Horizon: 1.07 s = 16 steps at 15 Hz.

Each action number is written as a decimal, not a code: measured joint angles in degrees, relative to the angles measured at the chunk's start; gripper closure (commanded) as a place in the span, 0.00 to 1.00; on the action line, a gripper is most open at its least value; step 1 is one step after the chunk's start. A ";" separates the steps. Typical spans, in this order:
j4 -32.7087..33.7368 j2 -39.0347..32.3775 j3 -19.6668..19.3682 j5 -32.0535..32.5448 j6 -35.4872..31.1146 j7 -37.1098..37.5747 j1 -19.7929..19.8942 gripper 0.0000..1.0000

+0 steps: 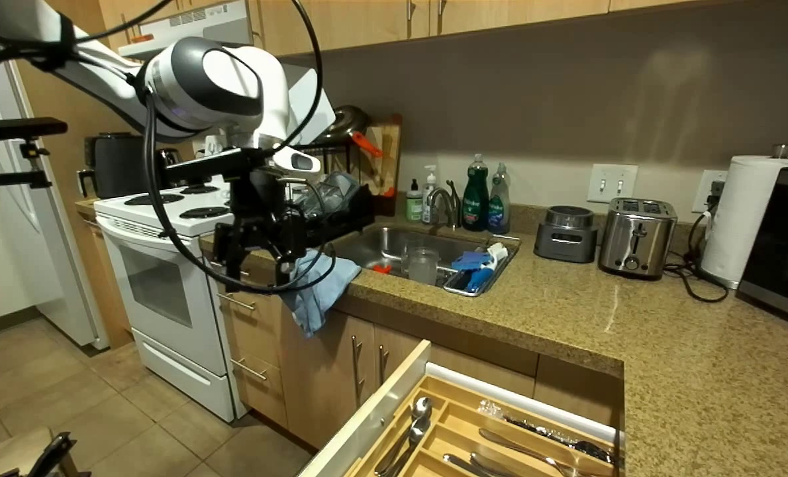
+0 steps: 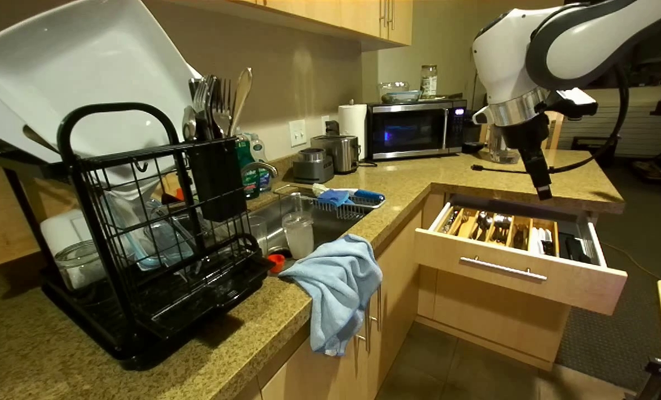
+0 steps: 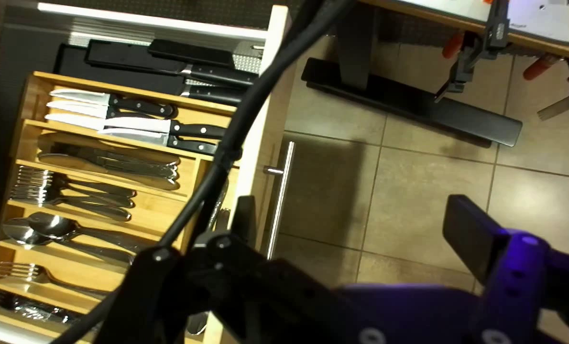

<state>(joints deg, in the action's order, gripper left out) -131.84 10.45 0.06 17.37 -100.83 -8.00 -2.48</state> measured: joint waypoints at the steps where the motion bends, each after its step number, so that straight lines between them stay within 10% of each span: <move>1: -0.01 0.00 0.19 -0.76 0.74 -0.01 -0.16 0.00; 16: 0.56 -3.25 0.53 -0.87 1.81 2.91 0.05 0.00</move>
<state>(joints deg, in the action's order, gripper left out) -131.28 7.20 0.59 16.50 -99.02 -5.10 -2.43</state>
